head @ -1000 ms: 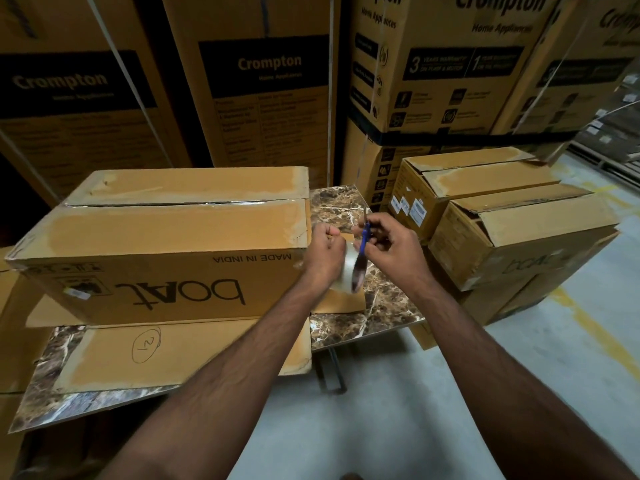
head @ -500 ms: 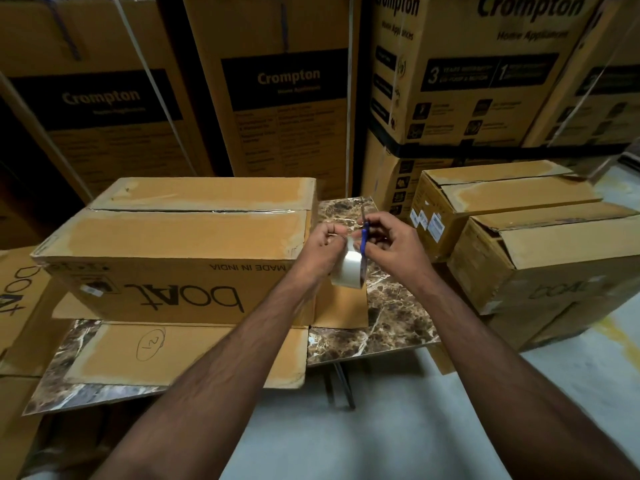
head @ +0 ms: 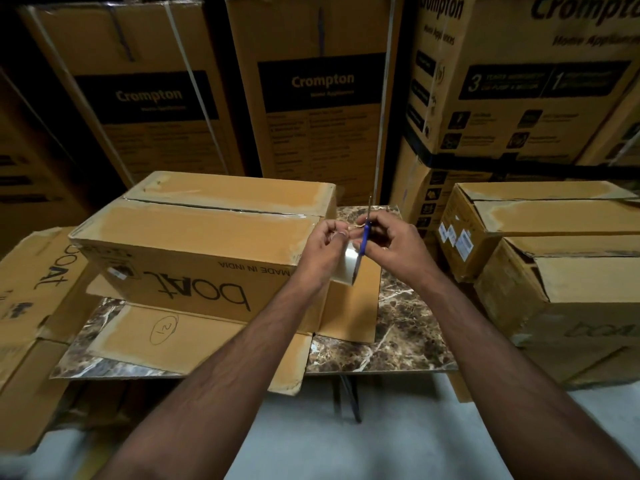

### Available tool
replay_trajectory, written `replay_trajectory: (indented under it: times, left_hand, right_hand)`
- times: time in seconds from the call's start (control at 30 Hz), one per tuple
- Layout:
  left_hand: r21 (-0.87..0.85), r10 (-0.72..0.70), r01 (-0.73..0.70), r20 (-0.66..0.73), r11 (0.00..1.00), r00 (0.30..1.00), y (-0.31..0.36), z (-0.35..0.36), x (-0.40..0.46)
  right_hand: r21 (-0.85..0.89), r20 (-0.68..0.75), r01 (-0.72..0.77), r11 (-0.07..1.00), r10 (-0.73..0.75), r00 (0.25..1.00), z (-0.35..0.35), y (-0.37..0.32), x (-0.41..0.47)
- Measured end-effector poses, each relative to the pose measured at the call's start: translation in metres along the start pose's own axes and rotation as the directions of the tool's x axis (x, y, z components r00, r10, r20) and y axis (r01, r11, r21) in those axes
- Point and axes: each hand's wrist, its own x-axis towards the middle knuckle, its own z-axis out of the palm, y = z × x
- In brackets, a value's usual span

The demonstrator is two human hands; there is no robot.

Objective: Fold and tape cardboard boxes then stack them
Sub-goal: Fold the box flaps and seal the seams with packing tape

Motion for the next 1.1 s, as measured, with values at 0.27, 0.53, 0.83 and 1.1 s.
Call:
replay_trajectory:
  times: [0.27, 0.53, 0.83, 1.1]
  left_hand:
    - [-0.072, -0.005, -0.007, -0.163, 0.997, 0.987, 0.018, -0.022, 0.021]
    - [-0.02, 0.198, -0.198, -0.011, 0.98, 0.98, 0.058, -0.057, 0.067]
    - [0.339, 0.465, -0.453, 0.05, 0.825, 0.884, 0.051, -0.101, 0.162]
    - [0.824, 0.627, -0.393, 0.059, 0.408, 0.776, 0.021, -0.12, 0.2]
  right_hand:
    - [0.124, -0.159, -0.009, 0.992, 0.029, 0.987, 0.012, 0.0, 0.031]
    - [-0.036, -0.251, -0.054, 0.998, 0.043, 0.967, 0.056, -0.021, 0.083]
    - [-0.16, -0.145, -0.049, 0.986, 0.025, 0.989, 0.081, -0.018, 0.135]
    - [-0.453, -0.163, -0.34, 0.824, 0.299, 0.94, 0.131, 0.011, 0.131]
